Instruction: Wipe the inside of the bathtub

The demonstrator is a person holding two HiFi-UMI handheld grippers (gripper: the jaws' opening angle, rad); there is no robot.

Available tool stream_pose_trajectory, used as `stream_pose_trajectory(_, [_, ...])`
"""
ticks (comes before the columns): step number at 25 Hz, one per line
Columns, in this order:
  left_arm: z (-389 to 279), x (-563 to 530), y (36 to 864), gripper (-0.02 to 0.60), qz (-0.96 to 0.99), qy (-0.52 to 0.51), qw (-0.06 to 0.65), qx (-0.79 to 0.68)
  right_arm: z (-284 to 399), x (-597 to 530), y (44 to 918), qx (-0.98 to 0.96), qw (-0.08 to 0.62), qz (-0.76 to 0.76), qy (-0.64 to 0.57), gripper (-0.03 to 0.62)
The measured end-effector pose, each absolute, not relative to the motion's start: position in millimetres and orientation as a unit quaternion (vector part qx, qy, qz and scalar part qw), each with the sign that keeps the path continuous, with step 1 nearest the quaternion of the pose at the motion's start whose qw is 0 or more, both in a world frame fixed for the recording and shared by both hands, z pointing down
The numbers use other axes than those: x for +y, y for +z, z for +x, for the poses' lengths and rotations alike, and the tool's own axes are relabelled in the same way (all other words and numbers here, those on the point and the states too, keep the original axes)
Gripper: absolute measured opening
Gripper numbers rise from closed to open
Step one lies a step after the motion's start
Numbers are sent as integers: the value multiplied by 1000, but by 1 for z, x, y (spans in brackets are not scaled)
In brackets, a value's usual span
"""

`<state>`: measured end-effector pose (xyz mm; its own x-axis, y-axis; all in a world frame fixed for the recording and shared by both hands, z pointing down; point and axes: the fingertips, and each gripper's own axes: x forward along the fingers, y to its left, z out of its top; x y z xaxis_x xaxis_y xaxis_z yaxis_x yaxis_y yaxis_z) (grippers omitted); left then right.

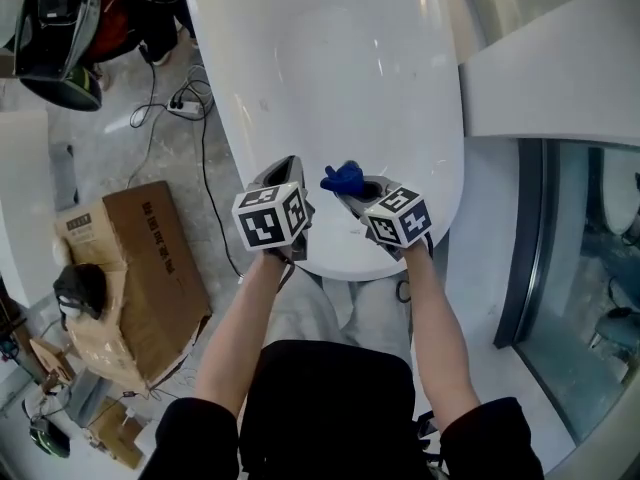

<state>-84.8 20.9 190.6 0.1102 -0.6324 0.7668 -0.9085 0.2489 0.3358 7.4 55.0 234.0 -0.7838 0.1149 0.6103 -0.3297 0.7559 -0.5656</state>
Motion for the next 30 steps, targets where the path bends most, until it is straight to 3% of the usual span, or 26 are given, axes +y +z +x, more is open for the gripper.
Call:
stream_pose_trajectory(10, [-90, -10, 80, 2, 621, 103, 397, -668, -20, 0, 104, -926, 258, 105, 254, 74])
stream_pose_trajectory(30, [-91, -10, -98, 2, 665, 28, 281, -691, -35, -18, -87, -960, 215, 130, 120, 74])
